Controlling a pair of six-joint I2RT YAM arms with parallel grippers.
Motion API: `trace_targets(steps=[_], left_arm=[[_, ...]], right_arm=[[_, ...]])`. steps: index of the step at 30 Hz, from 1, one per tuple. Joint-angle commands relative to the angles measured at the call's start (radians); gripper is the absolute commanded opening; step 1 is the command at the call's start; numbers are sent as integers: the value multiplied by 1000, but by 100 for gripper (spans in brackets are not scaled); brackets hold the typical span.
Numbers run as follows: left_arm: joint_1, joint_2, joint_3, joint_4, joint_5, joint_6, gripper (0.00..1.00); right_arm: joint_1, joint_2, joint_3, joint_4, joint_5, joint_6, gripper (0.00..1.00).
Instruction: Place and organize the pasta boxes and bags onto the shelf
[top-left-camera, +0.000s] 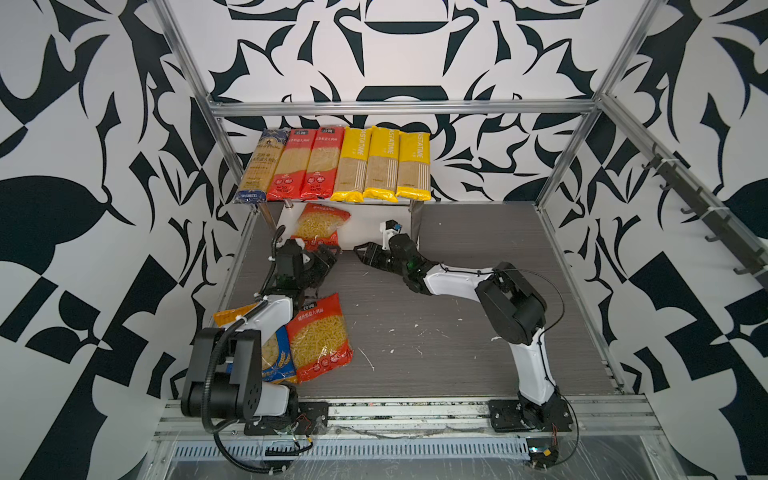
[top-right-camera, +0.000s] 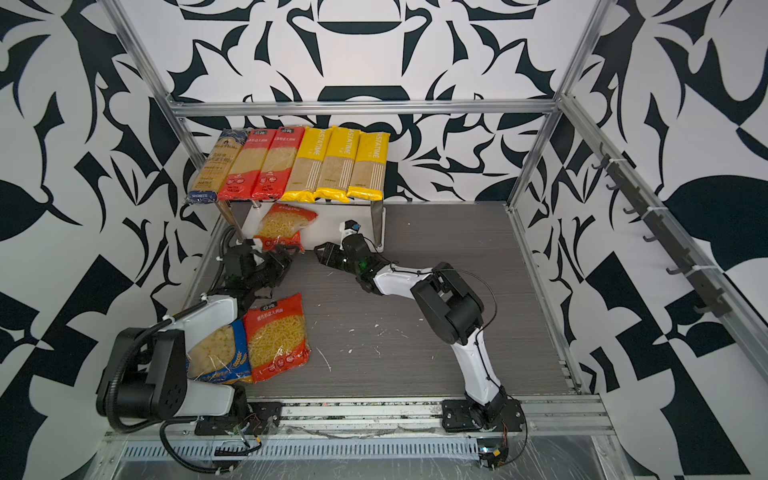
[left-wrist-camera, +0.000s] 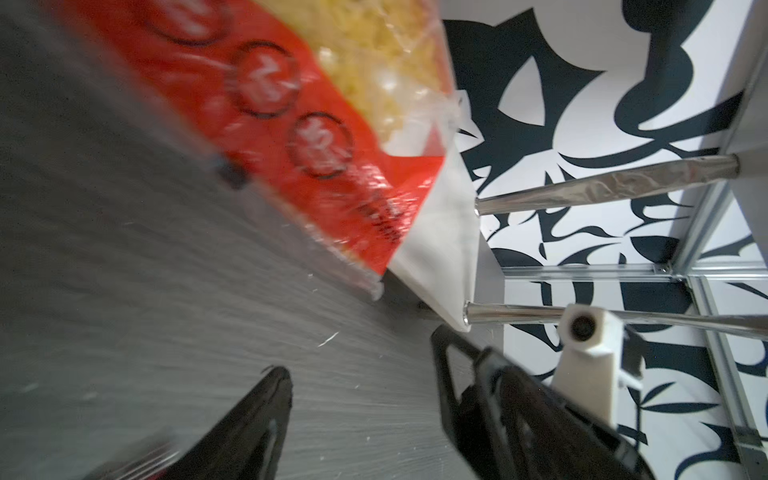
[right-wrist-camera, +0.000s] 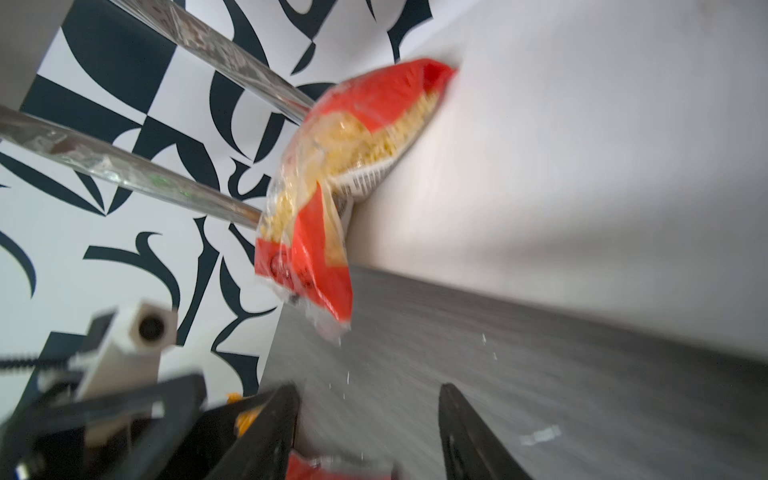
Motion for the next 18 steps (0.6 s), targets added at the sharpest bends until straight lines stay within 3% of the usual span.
trace_targets(steps=[1,10,18], left_arm=[[-52,86,94,35,15,31,82],[-88,307,250,167,12,-18,79],[-96,479,349,371,-53,-120,76]], right_arm=[[10,-90,-90,109,-3,22,57],[46,-179,-306,168,21,61,54],[75,-172,-358,198,25,100,52]])
